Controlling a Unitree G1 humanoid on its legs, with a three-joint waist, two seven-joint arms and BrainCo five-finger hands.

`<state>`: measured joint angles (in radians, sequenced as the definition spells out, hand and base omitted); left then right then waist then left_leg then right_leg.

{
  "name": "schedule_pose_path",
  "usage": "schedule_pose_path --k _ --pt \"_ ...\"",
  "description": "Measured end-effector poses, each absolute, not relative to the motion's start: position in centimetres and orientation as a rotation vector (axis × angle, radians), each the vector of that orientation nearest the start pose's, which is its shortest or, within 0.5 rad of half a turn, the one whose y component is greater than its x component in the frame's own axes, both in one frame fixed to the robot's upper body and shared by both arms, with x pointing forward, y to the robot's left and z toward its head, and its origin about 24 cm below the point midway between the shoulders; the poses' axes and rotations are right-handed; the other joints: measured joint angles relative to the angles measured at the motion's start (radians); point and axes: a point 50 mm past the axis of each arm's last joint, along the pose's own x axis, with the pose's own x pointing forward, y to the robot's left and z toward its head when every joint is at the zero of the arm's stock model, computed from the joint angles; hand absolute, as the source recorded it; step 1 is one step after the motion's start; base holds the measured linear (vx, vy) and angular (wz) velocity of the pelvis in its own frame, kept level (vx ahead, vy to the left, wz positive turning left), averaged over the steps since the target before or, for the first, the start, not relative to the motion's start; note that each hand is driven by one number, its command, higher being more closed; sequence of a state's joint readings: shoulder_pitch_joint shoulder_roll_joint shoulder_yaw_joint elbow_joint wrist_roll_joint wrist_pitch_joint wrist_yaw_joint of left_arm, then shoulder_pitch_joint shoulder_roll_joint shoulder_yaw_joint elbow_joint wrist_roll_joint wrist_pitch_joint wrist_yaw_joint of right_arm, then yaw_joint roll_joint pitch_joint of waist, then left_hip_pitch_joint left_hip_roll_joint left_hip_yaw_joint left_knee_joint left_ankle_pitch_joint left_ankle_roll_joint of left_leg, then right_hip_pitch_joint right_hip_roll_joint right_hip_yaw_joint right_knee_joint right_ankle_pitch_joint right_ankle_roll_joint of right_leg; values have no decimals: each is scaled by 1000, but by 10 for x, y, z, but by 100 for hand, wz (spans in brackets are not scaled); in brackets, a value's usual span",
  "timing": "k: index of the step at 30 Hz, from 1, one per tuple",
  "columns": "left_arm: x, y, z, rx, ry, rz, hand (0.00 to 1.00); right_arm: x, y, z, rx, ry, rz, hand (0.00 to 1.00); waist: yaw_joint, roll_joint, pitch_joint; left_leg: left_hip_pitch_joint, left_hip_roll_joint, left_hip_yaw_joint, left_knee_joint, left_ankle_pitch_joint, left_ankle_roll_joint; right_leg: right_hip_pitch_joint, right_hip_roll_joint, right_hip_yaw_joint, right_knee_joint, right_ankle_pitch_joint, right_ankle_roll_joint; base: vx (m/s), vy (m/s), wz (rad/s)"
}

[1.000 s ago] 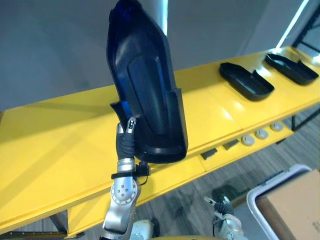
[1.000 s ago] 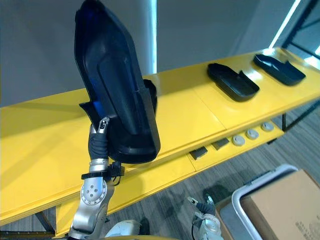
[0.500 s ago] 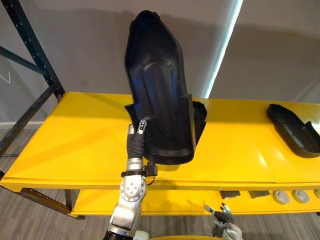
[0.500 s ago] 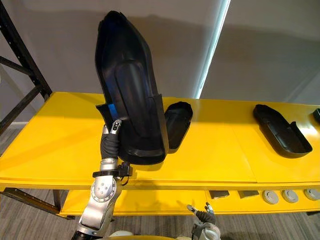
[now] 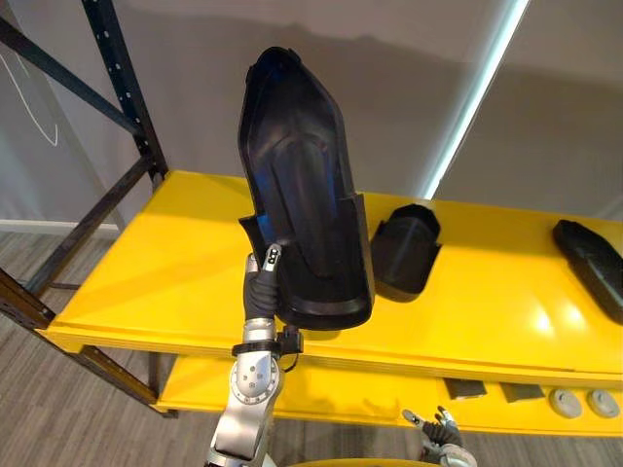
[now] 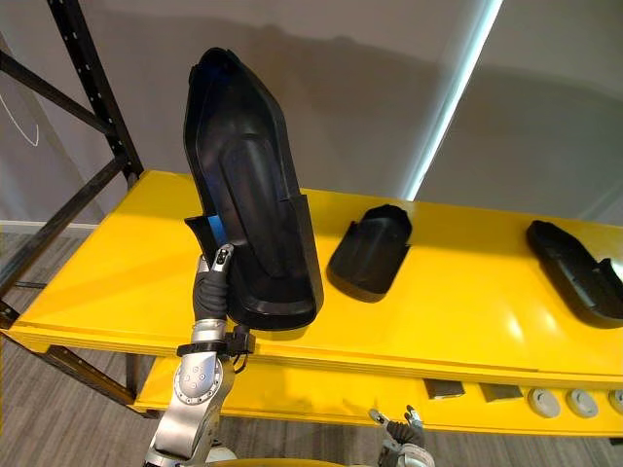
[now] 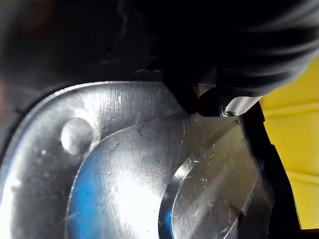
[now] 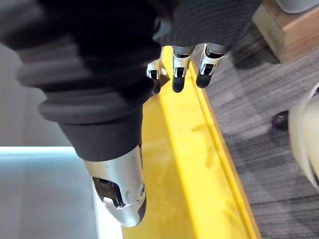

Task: Walk over and take plastic housings, then place them on the shelf

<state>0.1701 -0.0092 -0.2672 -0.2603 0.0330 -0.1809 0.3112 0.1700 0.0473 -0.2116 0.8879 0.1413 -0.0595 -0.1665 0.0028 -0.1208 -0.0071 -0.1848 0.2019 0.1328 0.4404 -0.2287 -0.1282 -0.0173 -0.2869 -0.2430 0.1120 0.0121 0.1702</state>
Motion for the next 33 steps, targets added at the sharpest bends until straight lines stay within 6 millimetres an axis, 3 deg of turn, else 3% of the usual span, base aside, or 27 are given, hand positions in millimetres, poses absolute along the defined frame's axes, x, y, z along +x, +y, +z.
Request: schedule_pose_path --k 2,4,5,6,7,8,9,10,11,14,23,29,33 --pt "213 111 81 -80 -271 95 100 91 -180 -154 171 992 -469 0 -3 4 4 -22 -8 6 54 -14 15 1 -10 1 -14 55 -9 -11 301 -6" --pt "213 108 83 -73 -278 72 100 95 -180 -152 165 977 -460 0 14 23 12 -20 -6 33 99 -76 43 -7 -9 -7 4 91 -55 -117 329 -28" --pt "214 107 84 -74 -282 67 100 97 -179 -152 161 972 -453 0 15 25 15 -20 -7 39 106 -84 51 -14 -13 -11 15 95 -60 -190 286 -36" --pt "213 108 83 -71 -281 66 100 104 -174 -150 146 961 -417 0 15 40 23 -22 -9 65 98 -94 78 -44 -8 10 87 42 -68 -149 153 -20" --pt "213 107 83 -72 -280 66 100 105 -174 -150 146 959 -410 0 10 41 24 -20 -10 66 94 -94 84 -61 8 26 169 -18 -43 -180 102 -27" --pt "213 107 83 -75 -280 65 100 104 -174 -150 149 958 -402 0 13 33 21 -2 -18 74 69 -86 88 -93 64 103 296 -141 12 -94 29 -16" --pt "213 106 83 -77 -280 65 100 104 -174 -150 152 956 -401 0 11 31 22 9 -29 73 55 -80 87 -96 100 139 325 -194 15 -75 -3 -17" --pt "213 103 84 -80 -283 53 100 102 -175 -150 152 955 -406 0 8 29 21 22 -49 71 35 -76 85 -88 164 196 331 -278 -19 0 0 0" --pt "214 97 85 -85 -288 35 100 99 -177 -150 153 958 -413 0 8 32 18 25 -64 52 30 -72 85 -81 202 252 314 -314 -70 3 -39 12" --pt "213 88 86 -81 -289 -7 100 91 -180 -151 163 969 -442 0 0 54 24 33 -71 11 24 -39 80 -44 220 240 286 -304 -90 33 -38 30" --pt "215 98 85 -39 -296 21 100 89 -176 -152 180 971 -438 0 10 43 15 59 -25 0 -24 -11 48 27 270 230 160 -238 -132 41 -40 1" --pt "216 103 85 -28 -294 38 100 89 -178 -152 173 971 -439 0 8 48 11 55 -21 9 -58 12 54 34 278 250 89 -174 -130 -15 28 -10" --pt "219 114 73 16 -236 83 100 88 -178 -152 172 973 -438 0 6 50 4 49 -12 10 -55 11 53 46 285 265 44 -148 -127 -92 23 -5"
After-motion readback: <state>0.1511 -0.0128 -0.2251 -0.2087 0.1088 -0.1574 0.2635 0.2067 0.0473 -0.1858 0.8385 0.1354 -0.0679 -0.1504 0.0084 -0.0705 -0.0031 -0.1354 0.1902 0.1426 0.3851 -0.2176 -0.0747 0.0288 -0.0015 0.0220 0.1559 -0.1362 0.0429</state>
